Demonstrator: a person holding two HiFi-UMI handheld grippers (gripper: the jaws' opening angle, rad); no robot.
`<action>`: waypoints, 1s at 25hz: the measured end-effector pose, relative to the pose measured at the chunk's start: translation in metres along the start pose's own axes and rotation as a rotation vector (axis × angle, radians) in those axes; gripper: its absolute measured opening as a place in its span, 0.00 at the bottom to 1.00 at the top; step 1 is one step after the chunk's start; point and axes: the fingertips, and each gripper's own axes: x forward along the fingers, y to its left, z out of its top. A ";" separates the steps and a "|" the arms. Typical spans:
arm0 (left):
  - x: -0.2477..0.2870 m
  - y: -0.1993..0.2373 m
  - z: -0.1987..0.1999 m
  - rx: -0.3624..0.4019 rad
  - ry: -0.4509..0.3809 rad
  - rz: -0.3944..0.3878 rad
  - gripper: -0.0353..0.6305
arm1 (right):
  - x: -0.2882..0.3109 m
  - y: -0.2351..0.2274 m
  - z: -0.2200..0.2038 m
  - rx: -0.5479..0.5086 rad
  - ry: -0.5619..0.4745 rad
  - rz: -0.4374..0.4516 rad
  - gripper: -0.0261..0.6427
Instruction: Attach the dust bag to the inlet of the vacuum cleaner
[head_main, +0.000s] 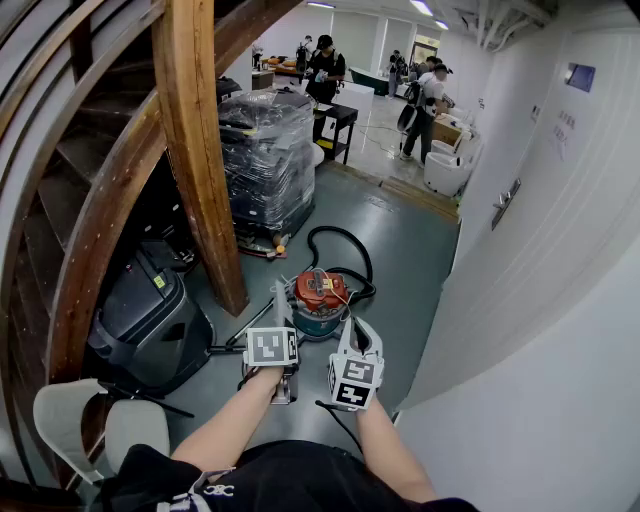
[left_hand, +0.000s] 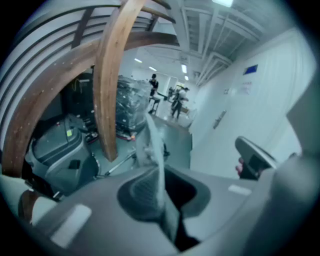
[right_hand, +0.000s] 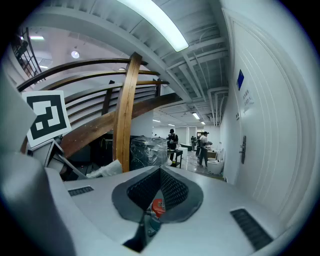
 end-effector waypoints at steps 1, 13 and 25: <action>0.001 0.002 0.000 -0.002 0.000 0.002 0.08 | 0.001 0.002 -0.002 0.001 0.005 0.002 0.03; 0.009 0.002 -0.013 -0.027 0.037 -0.014 0.08 | -0.001 0.004 -0.018 0.036 0.041 0.012 0.03; 0.012 0.003 -0.022 -0.030 0.052 -0.036 0.08 | -0.006 0.016 -0.032 0.045 0.075 0.027 0.03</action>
